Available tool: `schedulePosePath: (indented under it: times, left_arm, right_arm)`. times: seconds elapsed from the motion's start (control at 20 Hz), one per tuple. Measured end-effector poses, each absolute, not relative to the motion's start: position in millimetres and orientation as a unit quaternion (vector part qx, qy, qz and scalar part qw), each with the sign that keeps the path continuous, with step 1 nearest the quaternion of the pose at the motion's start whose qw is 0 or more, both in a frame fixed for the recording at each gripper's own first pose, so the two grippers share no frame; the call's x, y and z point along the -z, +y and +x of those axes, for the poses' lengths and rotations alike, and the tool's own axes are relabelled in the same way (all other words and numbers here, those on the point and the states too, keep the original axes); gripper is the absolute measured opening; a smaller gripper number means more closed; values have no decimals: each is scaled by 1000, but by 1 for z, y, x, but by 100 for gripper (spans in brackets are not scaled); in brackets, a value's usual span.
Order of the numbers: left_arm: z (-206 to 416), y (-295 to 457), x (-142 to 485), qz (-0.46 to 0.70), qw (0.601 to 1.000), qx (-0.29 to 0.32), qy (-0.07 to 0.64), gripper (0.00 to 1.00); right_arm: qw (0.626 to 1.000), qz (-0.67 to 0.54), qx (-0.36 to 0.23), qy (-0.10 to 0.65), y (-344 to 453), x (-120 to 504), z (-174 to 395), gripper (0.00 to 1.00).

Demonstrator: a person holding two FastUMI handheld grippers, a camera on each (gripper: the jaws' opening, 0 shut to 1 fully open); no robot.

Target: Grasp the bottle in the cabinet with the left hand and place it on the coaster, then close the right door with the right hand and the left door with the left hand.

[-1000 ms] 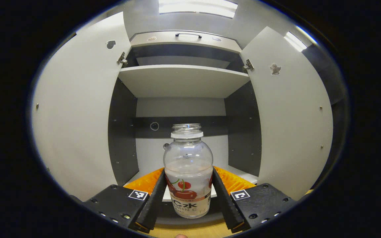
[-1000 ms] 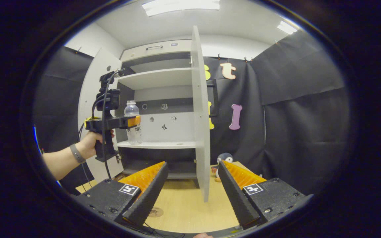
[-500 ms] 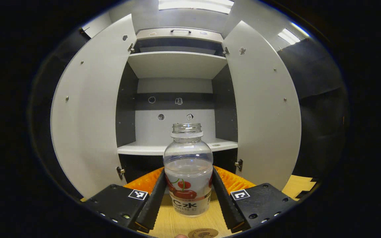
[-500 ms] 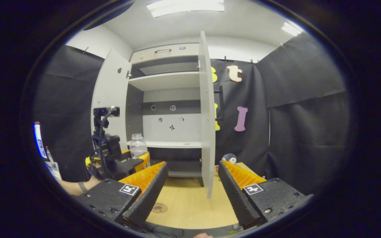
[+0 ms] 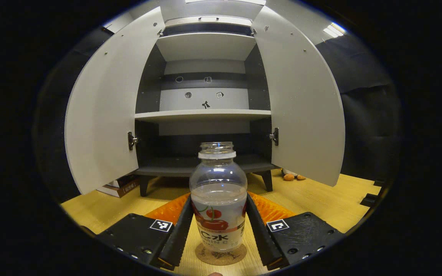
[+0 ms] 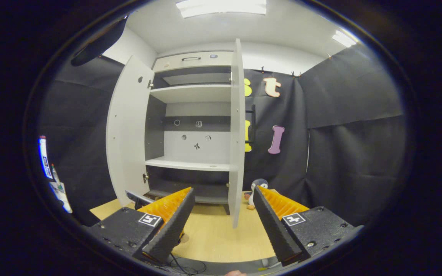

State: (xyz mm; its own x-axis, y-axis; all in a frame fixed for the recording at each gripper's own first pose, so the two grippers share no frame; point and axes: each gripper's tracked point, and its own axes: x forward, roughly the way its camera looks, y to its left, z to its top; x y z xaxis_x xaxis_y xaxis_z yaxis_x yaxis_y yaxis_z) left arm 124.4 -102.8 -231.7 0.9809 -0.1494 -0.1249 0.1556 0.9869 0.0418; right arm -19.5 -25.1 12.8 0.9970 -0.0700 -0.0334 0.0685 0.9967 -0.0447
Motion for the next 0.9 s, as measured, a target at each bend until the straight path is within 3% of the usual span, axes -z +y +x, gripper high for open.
schedulePosePath:
  times: [0.3, 0.9]
  left_arm:
    - [123, -95, 252, 45, 995, 51, 69, 73]
    - [115, -95, 255, 35, 996, 55, 65, 78]
  right_arm:
    - [998, -22, 40, 45, -31, 1, -21, 99]
    - [997, -27, 33, 58, -33, 5, -20, 99]
